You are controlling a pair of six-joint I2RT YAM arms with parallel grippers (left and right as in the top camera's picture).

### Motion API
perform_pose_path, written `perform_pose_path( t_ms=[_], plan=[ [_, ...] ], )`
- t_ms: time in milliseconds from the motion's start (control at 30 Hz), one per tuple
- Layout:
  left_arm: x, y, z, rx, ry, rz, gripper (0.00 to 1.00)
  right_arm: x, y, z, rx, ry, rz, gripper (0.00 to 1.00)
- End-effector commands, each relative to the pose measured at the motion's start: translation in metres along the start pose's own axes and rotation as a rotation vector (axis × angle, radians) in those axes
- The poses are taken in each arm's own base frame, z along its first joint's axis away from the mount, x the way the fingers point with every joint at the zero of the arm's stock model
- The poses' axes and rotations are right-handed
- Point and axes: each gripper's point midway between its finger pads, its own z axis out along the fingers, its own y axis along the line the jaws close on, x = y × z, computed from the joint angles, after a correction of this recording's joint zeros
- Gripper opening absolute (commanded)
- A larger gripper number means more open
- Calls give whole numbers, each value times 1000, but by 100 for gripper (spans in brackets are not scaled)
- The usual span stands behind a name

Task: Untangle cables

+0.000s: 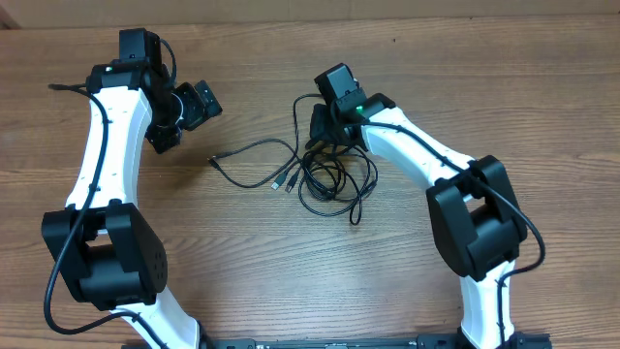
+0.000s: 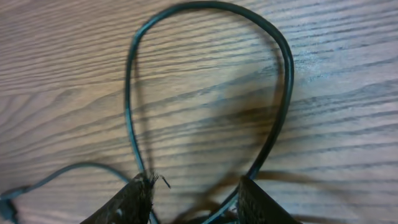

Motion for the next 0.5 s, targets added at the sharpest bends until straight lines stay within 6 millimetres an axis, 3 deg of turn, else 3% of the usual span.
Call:
perform_pose_path(
  t_ms=[0, 400, 467],
  plan=[
    [-4, -5, -11, 5, -35, 25, 100, -6, -9, 11, 33, -18, 56, 43],
    [-4, -5, -11, 5, -35, 25, 100, 0, -41, 41, 114, 2, 139, 44],
    [-4, -5, -11, 5, -35, 25, 100, 1, -41, 43, 111, 5, 140, 39]
  ],
)
